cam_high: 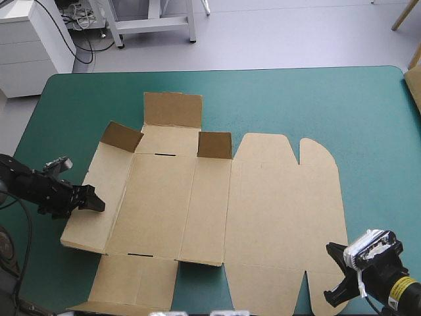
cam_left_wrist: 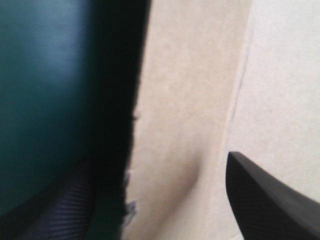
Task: Fold the box
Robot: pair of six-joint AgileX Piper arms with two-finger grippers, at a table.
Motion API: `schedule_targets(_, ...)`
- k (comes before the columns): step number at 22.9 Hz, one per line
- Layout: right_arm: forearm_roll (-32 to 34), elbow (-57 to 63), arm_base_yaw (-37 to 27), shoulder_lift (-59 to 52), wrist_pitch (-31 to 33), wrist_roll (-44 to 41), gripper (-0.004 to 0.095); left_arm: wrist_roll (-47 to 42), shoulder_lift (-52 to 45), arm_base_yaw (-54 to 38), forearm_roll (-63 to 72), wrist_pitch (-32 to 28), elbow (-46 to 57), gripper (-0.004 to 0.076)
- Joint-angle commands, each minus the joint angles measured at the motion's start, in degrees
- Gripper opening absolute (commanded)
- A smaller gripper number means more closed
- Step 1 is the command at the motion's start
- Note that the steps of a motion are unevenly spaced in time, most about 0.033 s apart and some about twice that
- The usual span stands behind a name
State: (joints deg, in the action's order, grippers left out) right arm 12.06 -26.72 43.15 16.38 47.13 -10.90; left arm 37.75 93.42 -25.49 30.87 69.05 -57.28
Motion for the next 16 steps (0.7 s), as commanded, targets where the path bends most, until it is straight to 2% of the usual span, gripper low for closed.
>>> schedule_targets(1, 1.62, -1.38, -0.24, 0.44, -3.97, 0.06, -0.0016, 2.87, -2.05, -0.02, 8.09, 4.48, 1.48, 0.0512)
schedule_targets(6, 3.34, -1.38, -0.24, 0.44, -3.77, 0.06, -0.0016, 3.45, -2.05, 3.89, 4.14, 4.48, 3.46, 0.0508)
schedule_targets(8, 3.24, -1.38, -0.24, 0.44, -3.77, 0.06, -0.0016, 3.24, -2.05, 5.92, 3.15, 4.48, 3.46, 0.0467)
schedule_targets(10, 3.27, -1.38, -0.24, 0.44, -3.77, -0.17, -0.0016, 3.83, -2.05, 7.42, 3.15, 4.48, 3.46, 0.0322)
schedule_targets(11, 3.27, -1.38, -0.24, 0.44, -3.77, -0.17, -0.0016, 3.94, -2.05, 7.53, 3.15, 4.48, 3.06, 0.0167)
schedule_targets(13, 2.82, -1.38, -0.24, 0.44, -3.77, -0.17, -0.0016, 5.83, -2.05, 7.41, 2.74, 4.38, 1.66, -0.0003)
schedule_targets(16, 2.58, -1.38, -0.24, 0.44, -3.77, -0.32, -0.0016, 6.22, -2.05, 7.41, 4.47, 4.38, -2.39, -0.0001)
